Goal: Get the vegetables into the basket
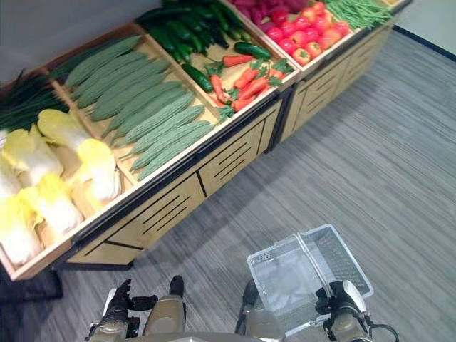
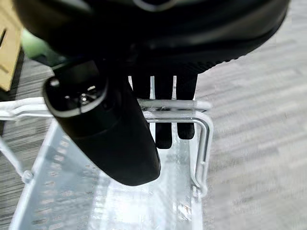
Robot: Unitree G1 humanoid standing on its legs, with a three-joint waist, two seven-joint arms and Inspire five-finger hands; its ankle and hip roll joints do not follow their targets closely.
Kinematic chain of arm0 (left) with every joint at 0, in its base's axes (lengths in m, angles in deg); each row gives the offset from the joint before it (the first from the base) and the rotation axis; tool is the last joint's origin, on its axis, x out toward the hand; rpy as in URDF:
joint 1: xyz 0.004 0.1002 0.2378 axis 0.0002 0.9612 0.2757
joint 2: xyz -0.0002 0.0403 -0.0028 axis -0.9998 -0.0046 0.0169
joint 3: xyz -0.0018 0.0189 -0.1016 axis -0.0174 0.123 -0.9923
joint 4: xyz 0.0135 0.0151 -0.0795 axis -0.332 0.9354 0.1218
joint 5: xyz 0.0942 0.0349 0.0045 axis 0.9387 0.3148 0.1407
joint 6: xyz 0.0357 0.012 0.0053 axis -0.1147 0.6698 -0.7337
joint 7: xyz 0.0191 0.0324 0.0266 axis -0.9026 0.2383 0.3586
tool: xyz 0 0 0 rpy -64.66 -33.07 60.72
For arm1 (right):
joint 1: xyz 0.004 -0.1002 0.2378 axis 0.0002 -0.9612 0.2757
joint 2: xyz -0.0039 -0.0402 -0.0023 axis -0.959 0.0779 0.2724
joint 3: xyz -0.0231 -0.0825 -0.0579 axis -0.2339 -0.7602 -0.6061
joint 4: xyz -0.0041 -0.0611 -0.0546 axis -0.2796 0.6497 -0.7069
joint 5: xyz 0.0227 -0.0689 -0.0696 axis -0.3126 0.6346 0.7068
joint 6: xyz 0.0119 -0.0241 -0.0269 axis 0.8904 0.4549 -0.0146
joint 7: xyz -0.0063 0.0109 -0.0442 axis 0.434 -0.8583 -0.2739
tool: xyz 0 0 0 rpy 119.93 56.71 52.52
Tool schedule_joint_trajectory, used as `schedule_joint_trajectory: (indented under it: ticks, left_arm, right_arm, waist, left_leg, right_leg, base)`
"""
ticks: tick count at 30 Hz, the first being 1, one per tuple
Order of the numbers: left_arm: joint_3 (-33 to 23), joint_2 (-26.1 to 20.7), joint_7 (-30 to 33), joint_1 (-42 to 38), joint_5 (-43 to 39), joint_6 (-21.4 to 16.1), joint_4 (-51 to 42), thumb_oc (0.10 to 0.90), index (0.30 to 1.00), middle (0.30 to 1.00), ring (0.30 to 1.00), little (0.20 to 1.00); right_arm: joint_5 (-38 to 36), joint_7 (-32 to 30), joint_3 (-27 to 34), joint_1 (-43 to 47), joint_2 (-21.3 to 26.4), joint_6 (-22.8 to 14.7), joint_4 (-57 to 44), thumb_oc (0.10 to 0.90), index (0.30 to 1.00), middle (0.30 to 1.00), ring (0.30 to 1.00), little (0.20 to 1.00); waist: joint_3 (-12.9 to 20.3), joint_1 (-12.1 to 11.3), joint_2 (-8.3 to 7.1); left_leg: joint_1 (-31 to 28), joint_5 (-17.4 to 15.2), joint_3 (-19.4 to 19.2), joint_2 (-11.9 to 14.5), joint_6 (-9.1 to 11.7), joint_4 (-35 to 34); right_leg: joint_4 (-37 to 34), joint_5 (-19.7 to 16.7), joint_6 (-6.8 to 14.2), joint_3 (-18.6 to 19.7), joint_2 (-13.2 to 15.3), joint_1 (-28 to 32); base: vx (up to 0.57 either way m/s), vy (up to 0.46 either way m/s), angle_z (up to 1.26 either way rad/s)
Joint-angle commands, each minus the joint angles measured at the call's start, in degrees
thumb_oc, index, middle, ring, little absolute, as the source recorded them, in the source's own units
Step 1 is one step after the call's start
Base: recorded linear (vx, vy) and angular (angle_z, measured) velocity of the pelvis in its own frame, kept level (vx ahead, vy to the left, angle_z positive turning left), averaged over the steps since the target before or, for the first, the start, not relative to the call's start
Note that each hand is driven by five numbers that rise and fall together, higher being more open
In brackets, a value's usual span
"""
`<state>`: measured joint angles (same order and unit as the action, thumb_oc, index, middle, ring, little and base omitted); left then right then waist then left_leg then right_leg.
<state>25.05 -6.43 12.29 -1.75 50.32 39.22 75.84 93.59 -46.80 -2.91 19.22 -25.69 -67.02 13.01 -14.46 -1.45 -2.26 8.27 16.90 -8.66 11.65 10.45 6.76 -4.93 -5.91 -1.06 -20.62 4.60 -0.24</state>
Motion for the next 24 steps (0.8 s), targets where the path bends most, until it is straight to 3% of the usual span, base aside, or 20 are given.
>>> schedule_joint_trajectory:
  ticks: [1,2,3,5,15,17,21,24]
  left_arm:
    - [1.4,-1.0,-0.3,0.3,1.5,0.3,1.0,0.900,1.000,1.000,1.000,1.000]
    - [1.3,-1.0,-0.3,0.3,1.5,0.3,1.0,0.900,1.000,1.000,1.000,1.000]
    - [1.4,-1.0,-0.2,0.4,1.7,0.4,1.0,0.900,1.000,1.000,1.000,1.000]
    - [1.1,-1.1,0.1,0.6,2.4,0.6,1.1,0.900,1.000,1.000,1.000,1.000]
    - [1.7,-1.8,-0.1,0.1,2.9,0.5,0.5,0.900,1.000,1.000,1.000,1.000]
    - [1.8,-2.1,-0.2,-0.2,2.9,0.3,0.4,0.900,1.000,1.000,1.000,1.000]
    - [1.9,-2.5,-0.1,-0.8,2.8,0.3,0.1,0.900,1.000,1.000,1.000,1.000]
    - [1.7,-2.9,0.3,-1.0,1.8,0.3,-1.3,0.900,1.000,1.000,1.000,1.000]
  right_arm:
    - [-3.0,-3.0,2.7,-2.5,3.6,-0.3,0.2,0.400,0.300,0.300,0.300,0.300]
    - [-3.0,-3.0,2.7,-2.4,3.6,-0.3,0.2,0.400,0.300,0.300,0.300,0.300]
    - [-3.2,-3.0,2.9,-2.7,3.3,-0.2,0.5,0.400,0.300,0.300,0.300,0.300]
    - [-3.3,-3.1,3.4,-3.0,3.0,-0.2,1.1,0.400,0.300,0.300,0.300,0.300]
    - [-2.9,-3.2,3.9,-2.6,2.8,0.2,1.1,0.400,0.300,0.300,0.300,0.300]
    - [-2.9,-3.0,4.0,-2.8,2.2,0.3,0.6,0.400,0.300,0.300,0.300,0.300]
    - [-2.7,-2.9,4.0,-2.6,1.8,0.5,0.9,0.400,0.300,0.300,0.300,0.300]
    - [-2.5,-2.9,3.5,-1.4,1.2,0.9,0.5,0.400,0.300,0.300,0.300,0.300]
  waist:
    - [0.6,2.1,-0.06]
    - [0.5,2.1,-0.09]
    - [0.6,2.2,0.40]
    - [1.2,2.2,0.87]
    - [1.1,1.5,0.09]
    - [1.0,1.4,-0.60]
    - [1.1,1.2,-1.36]
    - [0.4,0.8,-1.66]
  left_leg:
    - [-4.3,-8.4,-12.7,4.5,-0.2,1.1]
    - [-4.0,-7.7,-13.3,4.6,-0.8,1.1]
    - [-4.5,-8.1,-13.5,5.1,0.4,1.4]
    - [-6.0,-7.7,-13.8,4.3,0.6,-2.9]
    - [-6.6,-10.2,-12.7,1.4,-1.2,-6.6]
    - [-5.5,-12.1,-11.4,-0.1,-2.1,-5.5]
    - [-4.0,-12.8,-10.8,-1.9,-3.8,-4.7]
    - [-4.8,-14.6,-10.6,-3.6,-6.0,-5.2]
  right_leg:
    - [0.0,2.5,9.9,0.7,4.1,1.1]
    - [-0.1,1.9,9.5,0.3,4.1,0.8]
    - [0.0,3.1,9.8,-0.3,3.9,1.8]
    - [0.0,2.9,10.4,-2.3,4.4,2.5]
    - [0.8,0.3,12.6,-4.5,8.0,2.2]
    - [1.1,-0.5,13.4,-4.1,9.6,2.0]
    - [2.8,-1.3,13.6,-3.9,11.4,0.8]
    - [12.2,-1.1,14.5,-1.7,13.6,-2.7]
  base:
    - [0.04,-0.117,1.03]
    - [0.03,-0.051,1.16]
    - [0.06,-0.037,0.74]
    - [0.09,0.005,0.38]
    - [0.01,0.126,0.34]
    - [-0.01,0.219,0.08]
    - [0.00,0.180,0.25]
    - [0.02,0.215,0.30]
